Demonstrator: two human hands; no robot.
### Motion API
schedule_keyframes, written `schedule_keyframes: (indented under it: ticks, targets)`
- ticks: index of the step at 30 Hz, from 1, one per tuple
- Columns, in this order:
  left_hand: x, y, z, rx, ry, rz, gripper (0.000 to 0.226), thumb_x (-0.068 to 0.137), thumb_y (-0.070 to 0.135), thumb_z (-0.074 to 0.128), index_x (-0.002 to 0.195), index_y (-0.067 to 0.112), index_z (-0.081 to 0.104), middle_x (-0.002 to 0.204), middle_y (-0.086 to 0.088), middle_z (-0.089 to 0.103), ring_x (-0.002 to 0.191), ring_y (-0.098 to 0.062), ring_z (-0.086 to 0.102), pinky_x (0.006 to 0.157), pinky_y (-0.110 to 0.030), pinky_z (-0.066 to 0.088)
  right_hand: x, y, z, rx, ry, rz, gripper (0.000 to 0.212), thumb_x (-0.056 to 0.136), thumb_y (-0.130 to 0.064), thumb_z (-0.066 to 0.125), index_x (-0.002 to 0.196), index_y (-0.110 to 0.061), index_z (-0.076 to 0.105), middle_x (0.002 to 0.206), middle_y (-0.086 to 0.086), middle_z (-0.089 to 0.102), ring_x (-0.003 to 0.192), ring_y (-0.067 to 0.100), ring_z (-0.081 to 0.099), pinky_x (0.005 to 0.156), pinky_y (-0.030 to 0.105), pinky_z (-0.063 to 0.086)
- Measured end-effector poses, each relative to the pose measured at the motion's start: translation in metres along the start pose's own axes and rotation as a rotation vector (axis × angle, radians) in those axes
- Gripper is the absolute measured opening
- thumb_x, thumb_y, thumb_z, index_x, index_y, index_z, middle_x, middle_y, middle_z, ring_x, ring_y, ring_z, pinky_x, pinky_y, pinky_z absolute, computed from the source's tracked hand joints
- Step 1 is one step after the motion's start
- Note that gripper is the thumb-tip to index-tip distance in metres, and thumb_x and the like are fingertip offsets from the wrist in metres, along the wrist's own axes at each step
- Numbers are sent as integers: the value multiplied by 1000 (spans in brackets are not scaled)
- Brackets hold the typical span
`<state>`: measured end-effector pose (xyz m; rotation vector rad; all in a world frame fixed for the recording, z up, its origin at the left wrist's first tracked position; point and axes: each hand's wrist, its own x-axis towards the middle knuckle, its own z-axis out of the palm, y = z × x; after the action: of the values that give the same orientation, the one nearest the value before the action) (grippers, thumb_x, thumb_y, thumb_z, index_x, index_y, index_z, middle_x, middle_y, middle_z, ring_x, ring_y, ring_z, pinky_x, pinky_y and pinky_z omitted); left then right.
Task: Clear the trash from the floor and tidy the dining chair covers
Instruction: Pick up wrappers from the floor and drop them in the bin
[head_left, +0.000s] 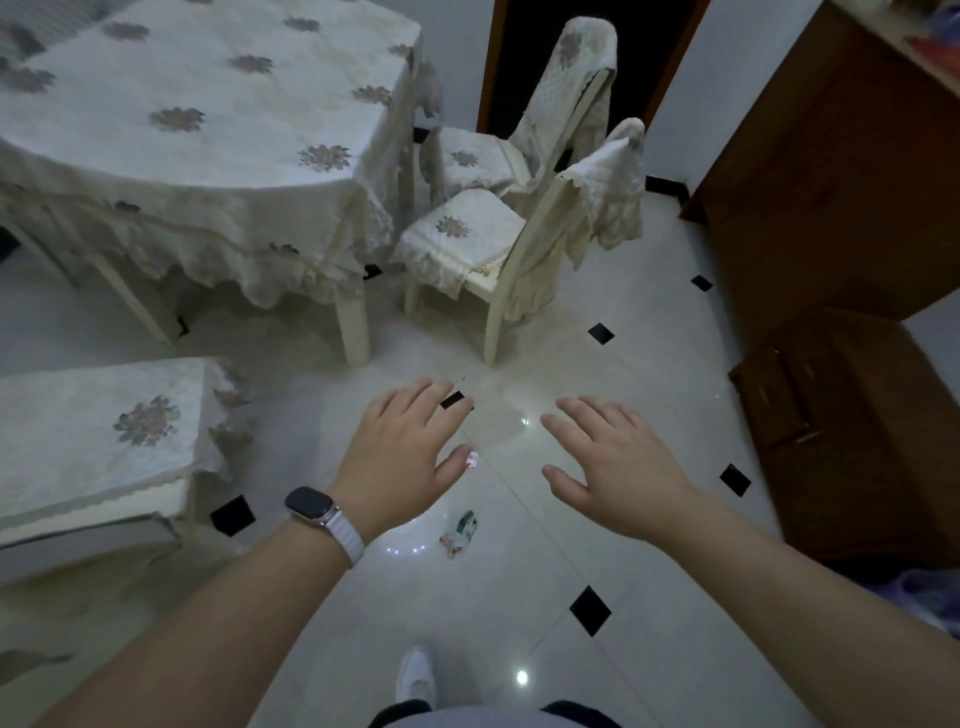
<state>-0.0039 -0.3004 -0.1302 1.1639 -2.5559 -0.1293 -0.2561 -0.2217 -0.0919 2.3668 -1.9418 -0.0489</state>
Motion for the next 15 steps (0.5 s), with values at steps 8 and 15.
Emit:
schedule_keyframes:
  ticks: [8, 15]
  targets:
    - [29, -30, 32, -12, -46, -110, 49, 92, 44, 45, 130, 18, 61, 133, -9, 60, 125, -32, 53, 99, -45, 44, 73, 26, 34, 55, -6, -112, 54, 87, -50, 44, 125, -16, 60, 130, 9, 60, 118, 29, 54, 97, 40, 42]
    - [70, -28, 85, 44, -167, -334, 50, 90, 46, 44, 128, 18, 61, 132, -10, 61, 124, -33, 54, 98, -45, 45, 141, 82, 91, 126, -55, -277, 53, 86, -49, 44, 121, -14, 62, 128, 9, 60, 116, 30, 55, 95, 41, 43]
